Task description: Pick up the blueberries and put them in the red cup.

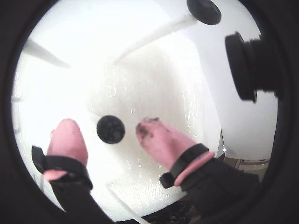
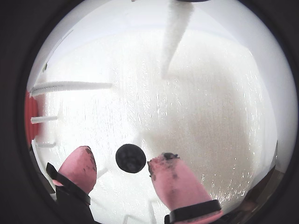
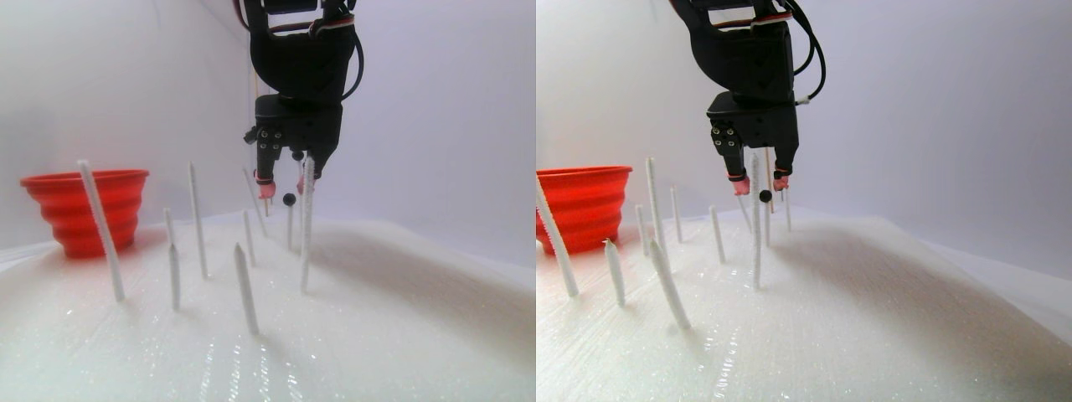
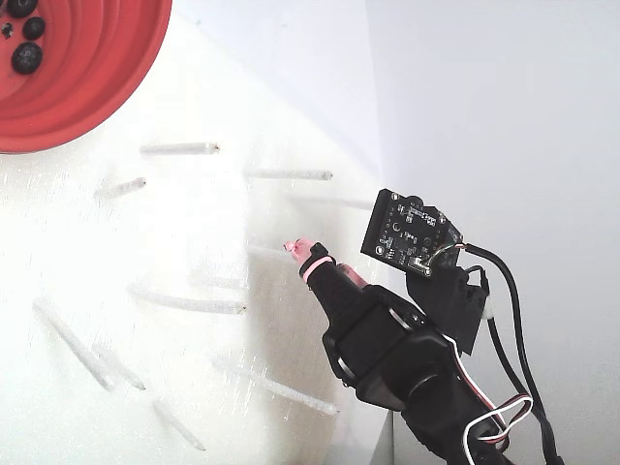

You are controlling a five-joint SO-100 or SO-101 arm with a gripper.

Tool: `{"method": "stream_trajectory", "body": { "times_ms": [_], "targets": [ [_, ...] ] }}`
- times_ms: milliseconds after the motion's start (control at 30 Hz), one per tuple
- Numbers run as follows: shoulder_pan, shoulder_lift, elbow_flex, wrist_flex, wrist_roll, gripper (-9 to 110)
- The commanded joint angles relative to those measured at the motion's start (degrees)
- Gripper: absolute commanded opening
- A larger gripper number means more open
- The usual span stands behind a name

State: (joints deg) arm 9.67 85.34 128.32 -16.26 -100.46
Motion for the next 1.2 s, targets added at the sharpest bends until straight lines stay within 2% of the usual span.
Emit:
{"method": "stream_trajectory", "body": {
  "times_ms": [0,1167],
  "targets": [
    [0.35,0.35,-4.22,-2.02,-0.18,23],
    [0.26,-3.96,-4.39,-5.45,-0.26,16]
  ]
}}
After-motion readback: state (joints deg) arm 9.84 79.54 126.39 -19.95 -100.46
